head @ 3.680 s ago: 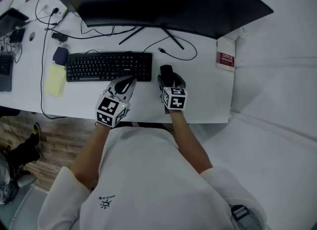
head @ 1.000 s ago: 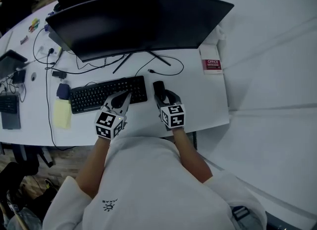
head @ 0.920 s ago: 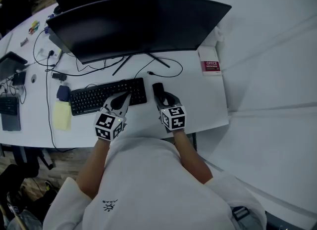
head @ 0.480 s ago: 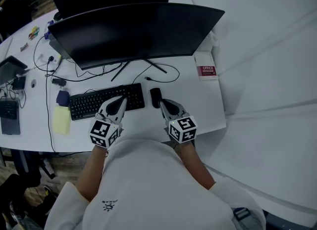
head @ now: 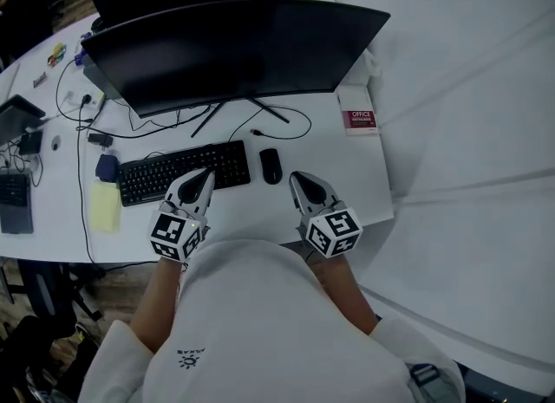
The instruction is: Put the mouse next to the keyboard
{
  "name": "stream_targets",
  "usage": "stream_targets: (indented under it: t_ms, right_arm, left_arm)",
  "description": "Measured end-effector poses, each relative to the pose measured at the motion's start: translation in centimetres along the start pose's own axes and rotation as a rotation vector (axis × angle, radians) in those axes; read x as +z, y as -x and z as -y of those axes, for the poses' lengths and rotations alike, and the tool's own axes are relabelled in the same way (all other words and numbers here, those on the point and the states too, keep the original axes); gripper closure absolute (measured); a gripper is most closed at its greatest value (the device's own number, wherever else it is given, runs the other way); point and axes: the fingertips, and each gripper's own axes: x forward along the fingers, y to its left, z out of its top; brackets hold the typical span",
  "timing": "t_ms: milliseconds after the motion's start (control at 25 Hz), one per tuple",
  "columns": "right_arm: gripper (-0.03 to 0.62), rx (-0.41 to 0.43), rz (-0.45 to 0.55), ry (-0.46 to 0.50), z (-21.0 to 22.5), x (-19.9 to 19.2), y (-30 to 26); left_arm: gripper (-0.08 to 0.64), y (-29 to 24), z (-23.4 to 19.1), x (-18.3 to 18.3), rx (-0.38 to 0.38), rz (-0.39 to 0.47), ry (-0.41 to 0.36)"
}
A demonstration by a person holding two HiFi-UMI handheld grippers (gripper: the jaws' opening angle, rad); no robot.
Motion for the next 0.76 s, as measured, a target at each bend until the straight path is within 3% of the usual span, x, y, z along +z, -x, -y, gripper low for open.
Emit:
stream_targets:
  t_ms: [760]
  right_arm:
    - [0.574, 0.008, -0.015, 0.012, 0.3, -0.4, 0.6]
  left_arm:
    - [0.552, -0.5, 1.2, -0.6, -0.027, -0.022, 0.015]
